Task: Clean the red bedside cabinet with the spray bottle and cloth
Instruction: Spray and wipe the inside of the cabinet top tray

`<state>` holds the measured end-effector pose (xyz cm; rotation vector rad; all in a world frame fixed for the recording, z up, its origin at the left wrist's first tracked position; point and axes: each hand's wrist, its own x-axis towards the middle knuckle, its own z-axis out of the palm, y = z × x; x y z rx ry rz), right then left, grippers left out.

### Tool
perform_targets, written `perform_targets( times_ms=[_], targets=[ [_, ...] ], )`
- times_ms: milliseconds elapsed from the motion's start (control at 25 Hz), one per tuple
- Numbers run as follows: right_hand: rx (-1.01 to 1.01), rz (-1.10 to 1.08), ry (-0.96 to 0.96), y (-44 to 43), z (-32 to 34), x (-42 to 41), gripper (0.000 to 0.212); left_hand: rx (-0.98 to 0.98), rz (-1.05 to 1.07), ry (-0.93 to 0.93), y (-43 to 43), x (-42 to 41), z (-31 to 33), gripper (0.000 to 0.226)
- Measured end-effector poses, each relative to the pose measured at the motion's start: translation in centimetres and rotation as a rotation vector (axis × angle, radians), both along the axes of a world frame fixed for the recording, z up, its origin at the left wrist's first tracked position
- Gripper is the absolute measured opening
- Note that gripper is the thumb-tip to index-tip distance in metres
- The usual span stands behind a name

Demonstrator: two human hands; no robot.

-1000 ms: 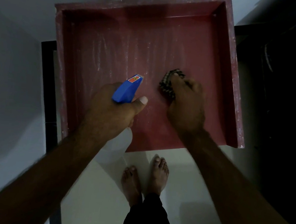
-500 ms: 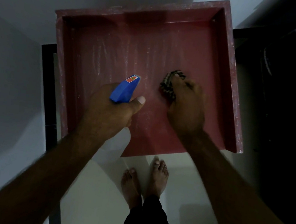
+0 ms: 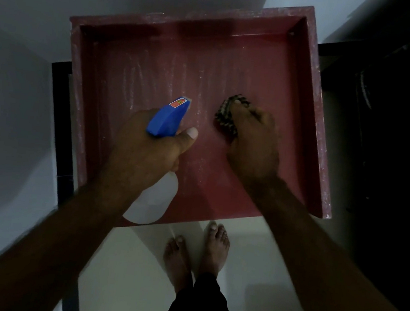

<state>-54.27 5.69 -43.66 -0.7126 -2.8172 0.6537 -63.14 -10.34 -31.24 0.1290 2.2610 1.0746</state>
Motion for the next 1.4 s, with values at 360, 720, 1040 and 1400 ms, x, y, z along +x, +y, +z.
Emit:
perform_targets(
  times_ms=[360, 720, 1040, 1400],
  targets=[
    [-0.023, -0.184, -0.015, 3.1, -0.6, -0.8, 0.064, -0.007, -0.019, 0.004, 0.8, -0.4, 0.1, 0.04],
    [-0.015, -0.03, 0.007, 2.8, -0.3, -1.3, 0.067, 0.01, -0.018, 0.003, 0.9, -0.8, -0.8, 0.041],
    [0.023, 0.094, 0.059, 0.7, -0.5, -2.7, 0.071, -0.001, -0.037, 0.035, 0.8, -1.3, -0.8, 0.04],
    [0.001, -0.158, -0.004, 3.6, -0.4, -3.4, 0.062, 0.015, -0.063, 0.046, 0.8, -2.1, -1.1, 0.038]
  ],
)
